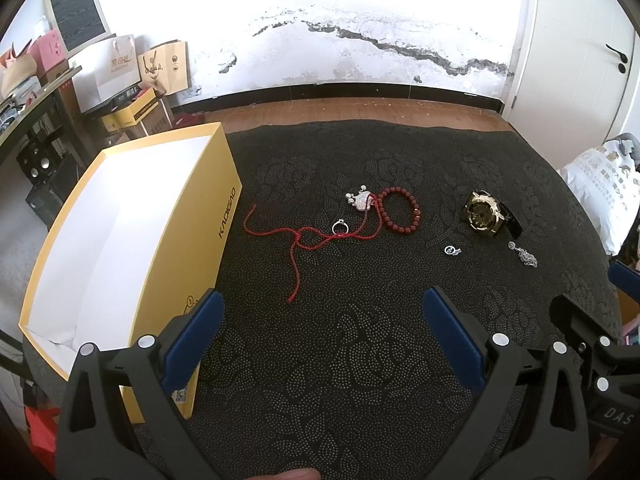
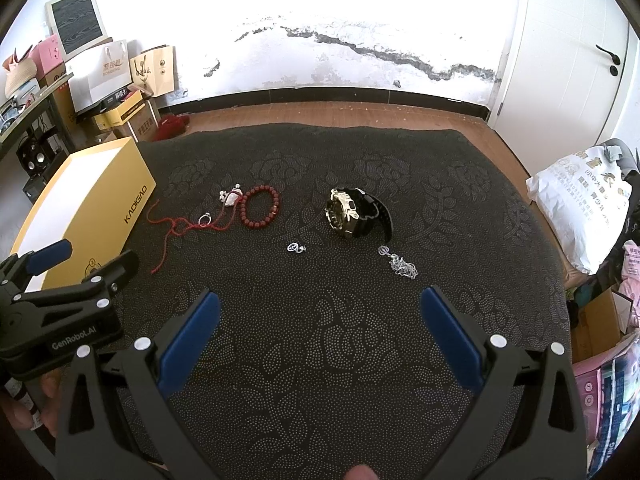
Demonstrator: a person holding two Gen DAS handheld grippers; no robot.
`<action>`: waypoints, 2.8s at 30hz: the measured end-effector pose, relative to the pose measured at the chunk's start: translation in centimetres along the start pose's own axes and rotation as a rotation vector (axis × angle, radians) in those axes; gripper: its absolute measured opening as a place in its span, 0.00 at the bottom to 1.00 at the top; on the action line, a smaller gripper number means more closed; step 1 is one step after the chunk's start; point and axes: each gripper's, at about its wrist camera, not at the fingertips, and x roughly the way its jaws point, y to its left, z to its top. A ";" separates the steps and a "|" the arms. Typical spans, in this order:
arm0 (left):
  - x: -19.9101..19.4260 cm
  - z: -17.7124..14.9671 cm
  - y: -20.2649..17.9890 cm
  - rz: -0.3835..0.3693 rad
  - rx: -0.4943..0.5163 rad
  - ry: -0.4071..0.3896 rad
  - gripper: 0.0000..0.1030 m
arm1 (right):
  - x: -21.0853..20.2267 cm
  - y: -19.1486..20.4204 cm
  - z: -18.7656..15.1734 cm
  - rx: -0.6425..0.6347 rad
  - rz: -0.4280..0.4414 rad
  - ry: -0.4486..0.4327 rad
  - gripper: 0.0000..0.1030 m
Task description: Organize jewelry
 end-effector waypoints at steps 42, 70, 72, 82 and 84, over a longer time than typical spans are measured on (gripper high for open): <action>0.7 0.1 0.0 0.002 0.003 0.014 0.94 | 0.0 0.1 0.2 0.005 -0.003 0.002 0.94; 8.8 2.5 -0.9 -0.014 -0.020 0.074 0.94 | 6.4 -3.1 3.6 0.051 -0.001 0.026 0.94; 9.7 2.8 -1.0 -0.034 -0.024 0.096 0.94 | 6.9 -3.1 3.7 0.051 -0.016 0.023 0.94; 12.0 4.6 -2.6 -0.094 0.079 0.060 0.94 | 7.6 -3.5 3.4 0.041 -0.027 0.040 0.94; 12.6 4.1 -2.2 -0.063 0.112 0.056 0.94 | 7.6 -3.9 3.3 0.049 -0.016 0.043 0.94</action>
